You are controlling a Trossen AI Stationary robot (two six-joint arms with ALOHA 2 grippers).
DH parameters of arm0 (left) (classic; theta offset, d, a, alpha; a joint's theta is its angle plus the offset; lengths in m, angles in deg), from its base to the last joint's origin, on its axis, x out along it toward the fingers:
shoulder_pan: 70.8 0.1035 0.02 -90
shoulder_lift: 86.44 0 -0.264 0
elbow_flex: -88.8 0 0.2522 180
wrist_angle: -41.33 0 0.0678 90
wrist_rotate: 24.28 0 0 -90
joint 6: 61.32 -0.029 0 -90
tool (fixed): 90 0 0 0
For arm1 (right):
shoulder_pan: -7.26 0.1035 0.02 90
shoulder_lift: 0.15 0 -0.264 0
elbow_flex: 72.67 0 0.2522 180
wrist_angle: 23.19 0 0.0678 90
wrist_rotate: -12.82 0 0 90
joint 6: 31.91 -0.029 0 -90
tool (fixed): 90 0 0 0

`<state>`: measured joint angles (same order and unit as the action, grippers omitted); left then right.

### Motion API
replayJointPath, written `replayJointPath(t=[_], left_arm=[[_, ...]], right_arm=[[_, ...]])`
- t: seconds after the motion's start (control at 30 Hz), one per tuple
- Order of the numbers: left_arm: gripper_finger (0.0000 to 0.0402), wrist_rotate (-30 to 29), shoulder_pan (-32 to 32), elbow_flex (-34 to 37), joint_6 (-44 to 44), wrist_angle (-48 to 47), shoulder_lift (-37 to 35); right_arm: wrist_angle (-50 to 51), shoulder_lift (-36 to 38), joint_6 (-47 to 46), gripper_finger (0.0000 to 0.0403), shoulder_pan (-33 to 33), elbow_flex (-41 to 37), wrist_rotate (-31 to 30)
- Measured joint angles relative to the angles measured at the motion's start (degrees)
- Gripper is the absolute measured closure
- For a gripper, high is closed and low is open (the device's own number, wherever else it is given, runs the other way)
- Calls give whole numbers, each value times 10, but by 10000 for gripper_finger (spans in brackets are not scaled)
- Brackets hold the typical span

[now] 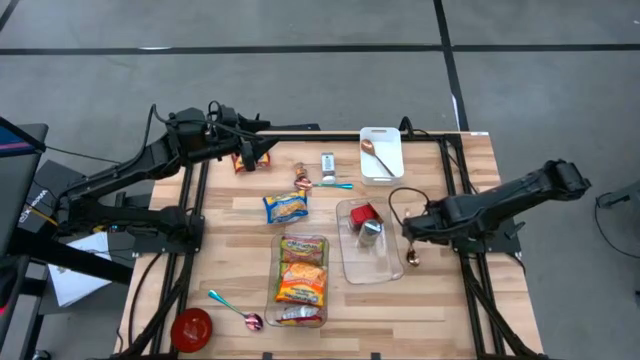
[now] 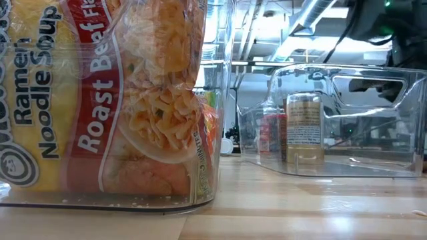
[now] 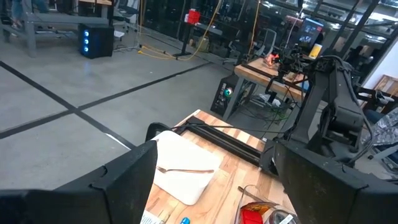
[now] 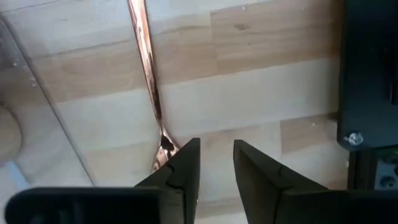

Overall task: Pick & Place Food Item
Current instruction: Put the gold spoon into the white bin

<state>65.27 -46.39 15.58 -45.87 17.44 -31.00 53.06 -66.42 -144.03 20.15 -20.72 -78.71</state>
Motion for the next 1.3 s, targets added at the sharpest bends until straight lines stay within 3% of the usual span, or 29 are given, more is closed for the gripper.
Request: replayJointPath(t=[0.47, 0.8, 1.3], left_arm=[[88, 8, 0, 0, 5, 0, 0], [88, 9, 0, 0, 3, -2, 0], [88, 9, 0, 0, -2, -12, 0]], right_arm=[[1, -123, 58, 317, 13, 1, 21], [-77, -148, 8, 317, 61, 8, 48], [-5, -141, -19, 317, 53, 26, 39]])
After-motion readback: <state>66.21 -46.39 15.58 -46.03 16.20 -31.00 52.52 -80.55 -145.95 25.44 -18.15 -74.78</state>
